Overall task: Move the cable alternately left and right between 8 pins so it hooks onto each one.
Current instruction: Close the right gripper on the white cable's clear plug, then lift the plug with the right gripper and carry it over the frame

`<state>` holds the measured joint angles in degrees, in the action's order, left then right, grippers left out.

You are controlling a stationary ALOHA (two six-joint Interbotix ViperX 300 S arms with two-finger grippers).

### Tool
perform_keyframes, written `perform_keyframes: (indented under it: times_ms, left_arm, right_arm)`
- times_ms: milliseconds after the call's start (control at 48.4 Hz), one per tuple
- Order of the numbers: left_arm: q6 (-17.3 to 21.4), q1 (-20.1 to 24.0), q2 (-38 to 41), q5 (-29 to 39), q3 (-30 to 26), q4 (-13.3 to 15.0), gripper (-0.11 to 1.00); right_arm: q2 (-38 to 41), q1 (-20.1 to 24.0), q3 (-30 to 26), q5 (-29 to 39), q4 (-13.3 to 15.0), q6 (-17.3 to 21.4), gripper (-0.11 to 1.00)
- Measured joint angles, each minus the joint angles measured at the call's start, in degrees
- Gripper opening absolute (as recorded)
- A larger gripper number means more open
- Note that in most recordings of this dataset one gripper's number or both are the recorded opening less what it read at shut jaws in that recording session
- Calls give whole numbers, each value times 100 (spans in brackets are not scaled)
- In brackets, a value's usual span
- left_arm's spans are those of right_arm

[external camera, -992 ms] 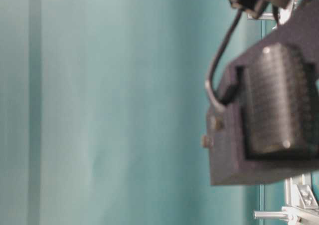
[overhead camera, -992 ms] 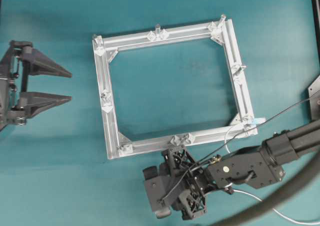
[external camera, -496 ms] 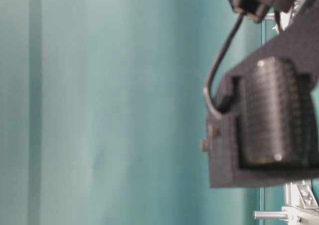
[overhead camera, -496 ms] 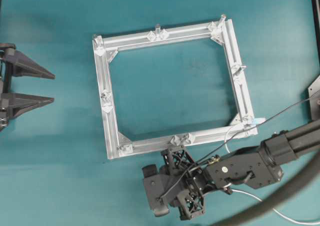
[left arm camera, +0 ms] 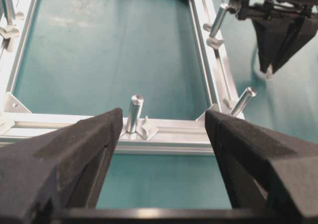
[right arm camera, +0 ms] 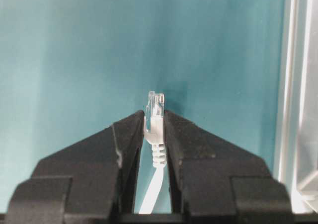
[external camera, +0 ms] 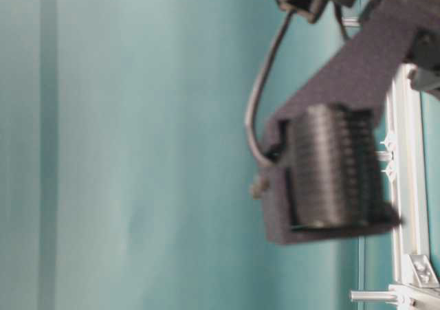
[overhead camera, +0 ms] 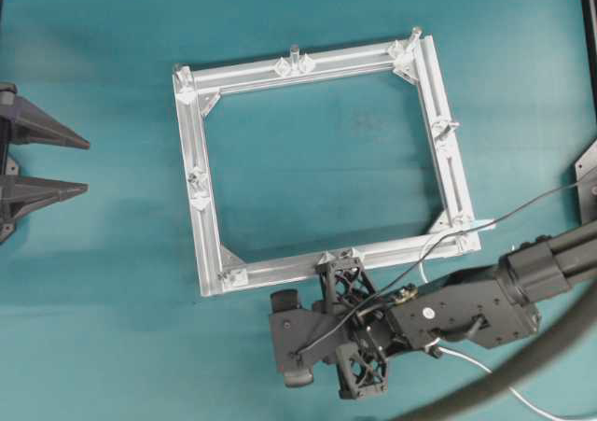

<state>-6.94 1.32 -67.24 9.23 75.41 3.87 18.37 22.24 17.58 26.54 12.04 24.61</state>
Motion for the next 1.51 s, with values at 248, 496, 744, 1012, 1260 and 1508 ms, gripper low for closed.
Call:
perform_keyframes:
  times_ms: [248, 496, 744, 1012, 1260, 1508]
  left_arm:
    - [9, 0, -193, 9, 88, -9, 78]
    - [9, 0, -413, 35, 229, -26, 78]
    - [9, 62, -712, 475, 299, -35, 78]
    - [9, 70, -984, 791, 308, -35, 78]
    - [0, 70, -1028, 817, 308, -35, 78]
    - [0, -264, -1028, 896, 299, -35, 78]
  right_arm:
    - [-650, 35, 62, 835, 255, 1178, 14]
    - [-1362, 703, 149, 2320, 1204, 3428, 14]
    - [-1389, 536, 255, 2742, 1960, 5317, 14]
    - [-1362, -79, 352, 2777, 2030, 5643, 14]
    - [-1195, -817, 510, 2145, 2083, 5528, 14]
    - [-729, -1468, 369, 1020, 2074, 4966, 14]
